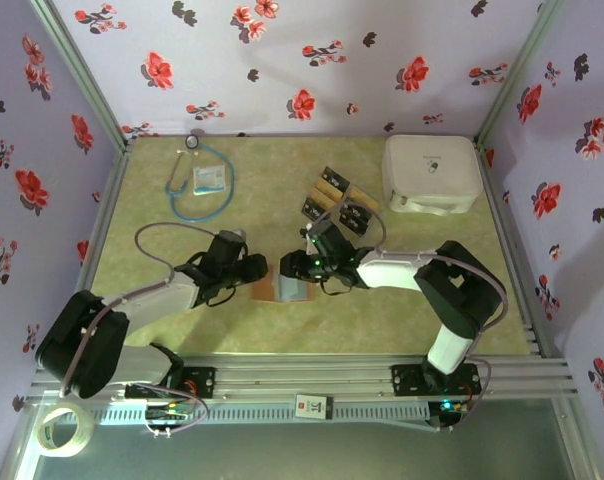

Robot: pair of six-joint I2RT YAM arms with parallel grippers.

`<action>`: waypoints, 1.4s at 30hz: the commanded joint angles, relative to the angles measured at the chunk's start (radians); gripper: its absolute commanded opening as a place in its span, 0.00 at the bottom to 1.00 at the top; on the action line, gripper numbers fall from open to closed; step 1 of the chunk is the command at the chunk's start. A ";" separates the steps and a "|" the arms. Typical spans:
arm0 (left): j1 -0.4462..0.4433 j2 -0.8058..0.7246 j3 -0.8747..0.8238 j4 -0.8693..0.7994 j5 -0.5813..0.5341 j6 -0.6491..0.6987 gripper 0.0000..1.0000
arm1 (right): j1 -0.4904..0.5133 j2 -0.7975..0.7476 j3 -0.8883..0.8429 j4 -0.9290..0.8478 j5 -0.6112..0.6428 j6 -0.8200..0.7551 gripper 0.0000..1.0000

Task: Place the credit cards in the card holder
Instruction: Flip over the card slot in the card holder.

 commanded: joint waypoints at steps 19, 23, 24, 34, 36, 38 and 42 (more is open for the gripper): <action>0.185 -0.094 -0.081 0.024 0.112 -0.058 0.49 | 0.079 0.166 0.144 -0.002 -0.001 0.032 0.48; 0.192 -0.100 -0.071 -0.002 0.123 -0.039 0.49 | 0.078 0.185 0.151 0.010 -0.006 0.038 0.47; 0.192 -0.099 -0.070 -0.005 0.126 -0.037 0.49 | 0.078 0.183 0.151 0.012 -0.007 0.038 0.47; 0.185 -0.122 -0.026 -0.067 0.142 0.012 0.49 | 0.062 0.025 0.138 -0.091 0.033 -0.025 0.48; 0.172 -0.127 -0.008 -0.089 0.141 0.030 0.50 | 0.051 -0.029 0.125 -0.140 0.063 -0.054 0.48; 0.155 -0.127 0.017 -0.116 0.135 0.051 0.50 | 0.036 -0.081 0.106 -0.211 0.107 -0.087 0.48; 0.101 -0.116 0.067 -0.174 0.089 0.098 0.51 | 0.011 -0.166 0.065 -0.330 0.208 -0.151 0.49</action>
